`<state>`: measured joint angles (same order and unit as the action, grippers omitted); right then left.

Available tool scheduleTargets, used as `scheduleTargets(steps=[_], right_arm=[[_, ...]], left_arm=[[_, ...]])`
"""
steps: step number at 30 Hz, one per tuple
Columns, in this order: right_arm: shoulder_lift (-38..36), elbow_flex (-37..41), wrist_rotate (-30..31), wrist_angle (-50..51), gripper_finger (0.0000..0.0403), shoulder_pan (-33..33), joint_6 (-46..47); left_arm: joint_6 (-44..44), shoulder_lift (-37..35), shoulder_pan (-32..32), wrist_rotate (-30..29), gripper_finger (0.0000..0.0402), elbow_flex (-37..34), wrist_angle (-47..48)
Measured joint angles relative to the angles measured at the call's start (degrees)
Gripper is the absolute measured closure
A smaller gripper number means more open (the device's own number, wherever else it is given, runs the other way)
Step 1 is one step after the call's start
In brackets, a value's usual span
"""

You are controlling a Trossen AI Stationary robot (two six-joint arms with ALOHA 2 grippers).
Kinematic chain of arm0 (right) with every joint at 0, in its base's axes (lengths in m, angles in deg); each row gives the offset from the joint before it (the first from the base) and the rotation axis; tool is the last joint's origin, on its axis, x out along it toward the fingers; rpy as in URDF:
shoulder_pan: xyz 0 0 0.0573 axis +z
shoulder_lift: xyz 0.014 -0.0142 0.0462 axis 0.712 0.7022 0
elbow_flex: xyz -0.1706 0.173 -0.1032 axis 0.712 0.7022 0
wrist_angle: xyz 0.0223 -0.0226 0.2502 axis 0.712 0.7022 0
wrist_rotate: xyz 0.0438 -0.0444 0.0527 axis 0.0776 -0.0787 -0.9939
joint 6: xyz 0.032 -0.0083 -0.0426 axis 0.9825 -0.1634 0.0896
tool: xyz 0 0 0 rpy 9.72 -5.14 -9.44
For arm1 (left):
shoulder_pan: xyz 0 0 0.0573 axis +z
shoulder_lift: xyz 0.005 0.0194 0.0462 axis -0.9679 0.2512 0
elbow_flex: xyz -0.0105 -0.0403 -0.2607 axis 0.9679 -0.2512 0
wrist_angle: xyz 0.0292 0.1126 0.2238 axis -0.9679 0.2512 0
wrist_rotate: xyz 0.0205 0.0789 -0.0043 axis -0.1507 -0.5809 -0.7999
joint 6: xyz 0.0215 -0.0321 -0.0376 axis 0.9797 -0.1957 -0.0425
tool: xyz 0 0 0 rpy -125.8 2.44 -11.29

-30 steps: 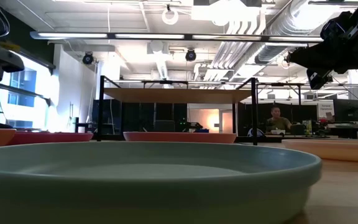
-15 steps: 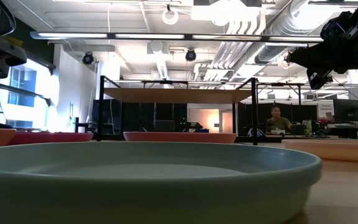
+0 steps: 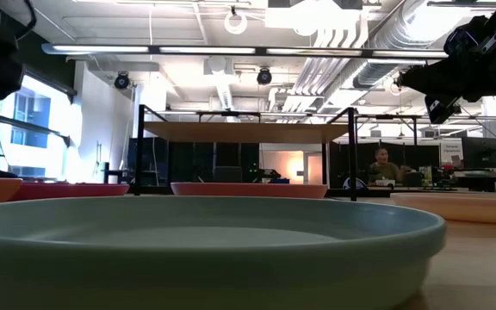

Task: Place and stack plates onto a shelf
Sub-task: Put the pink plate on the shelf

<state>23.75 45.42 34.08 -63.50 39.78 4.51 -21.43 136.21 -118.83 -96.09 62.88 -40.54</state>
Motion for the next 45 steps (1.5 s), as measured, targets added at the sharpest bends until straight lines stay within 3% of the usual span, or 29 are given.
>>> scheduleTargets(steps=[7,20,45], right_arm=[[0.0,0.0,0.0,0.0,0.0402,0.0,0.0],[0.0,0.0,0.0,0.0,0.0402,0.0,0.0],[0.0,0.0,0.0,0.0,0.0402,0.0,0.0]], left_arm=[[26.5,-2.0,3.4,6.4,0.0229,0.0,3.9],[57.9,7.0,6.3,3.0,0.0229,0.0,2.2],[78.0,14.1,6.1,3.0,0.0229,0.0,3.0]])
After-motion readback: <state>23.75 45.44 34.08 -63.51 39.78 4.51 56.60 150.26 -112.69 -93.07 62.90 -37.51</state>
